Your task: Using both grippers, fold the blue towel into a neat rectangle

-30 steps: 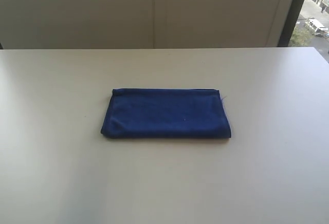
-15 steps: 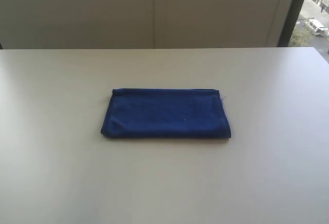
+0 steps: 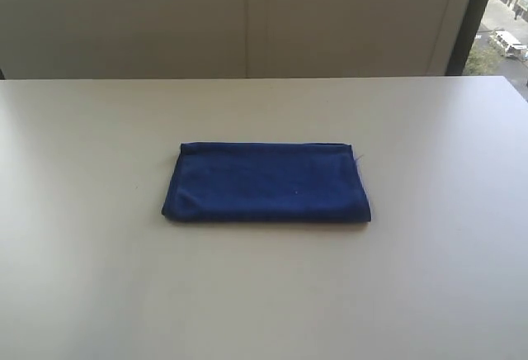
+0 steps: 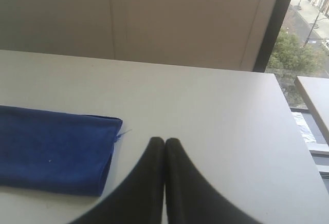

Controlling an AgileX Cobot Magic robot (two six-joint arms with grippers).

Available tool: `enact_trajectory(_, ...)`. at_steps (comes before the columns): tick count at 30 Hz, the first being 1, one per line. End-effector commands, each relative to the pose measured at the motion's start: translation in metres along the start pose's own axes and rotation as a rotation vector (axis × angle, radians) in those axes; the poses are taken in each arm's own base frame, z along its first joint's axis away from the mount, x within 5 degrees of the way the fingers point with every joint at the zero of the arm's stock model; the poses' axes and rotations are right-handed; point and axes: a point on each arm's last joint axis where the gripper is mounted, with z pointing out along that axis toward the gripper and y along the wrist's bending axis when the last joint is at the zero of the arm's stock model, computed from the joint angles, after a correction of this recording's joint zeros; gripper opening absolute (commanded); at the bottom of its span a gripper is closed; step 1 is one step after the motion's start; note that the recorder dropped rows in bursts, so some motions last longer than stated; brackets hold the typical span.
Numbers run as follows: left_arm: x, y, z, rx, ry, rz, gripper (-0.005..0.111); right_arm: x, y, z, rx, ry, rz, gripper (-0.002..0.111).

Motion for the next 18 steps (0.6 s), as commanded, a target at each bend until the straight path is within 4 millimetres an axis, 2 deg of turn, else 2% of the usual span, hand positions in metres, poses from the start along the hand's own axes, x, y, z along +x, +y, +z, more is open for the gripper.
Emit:
enact_trajectory(1, 0.03, 0.019, 0.009, -0.123, 0.055, 0.028, 0.0, -0.003, 0.0, -0.002, -0.003, -0.024, 0.006, 0.0)
enact_trajectory(5, 0.081, 0.034, 0.014, -0.16, 0.207, 0.06, 0.0, -0.003, 0.0, -0.002, -0.003, -0.024, 0.006, 0.0)
enact_trajectory(6, 0.086, 0.035, 0.013, -0.166, 0.251, 0.048, 0.0, -0.003, 0.0, -0.002, -0.003, -0.024, 0.006, 0.0)
enact_trajectory(9, 0.095, 0.036, 0.01, -0.172, 0.35, 0.071, 0.0, -0.003, 0.0, -0.002, -0.002, -0.023, 0.005, 0.0)
enact_trajectory(12, 0.095, 0.036, 0.01, -0.161, 0.358, 0.137, 0.0, -0.003, 0.0, -0.002, -0.002, -0.023, 0.005, 0.0)
enact_trajectory(18, 0.094, 0.036, 0.01, -0.16, 0.346, 0.14, 0.0, -0.003, 0.0, -0.002, -0.002, -0.023, 0.023, 0.0)
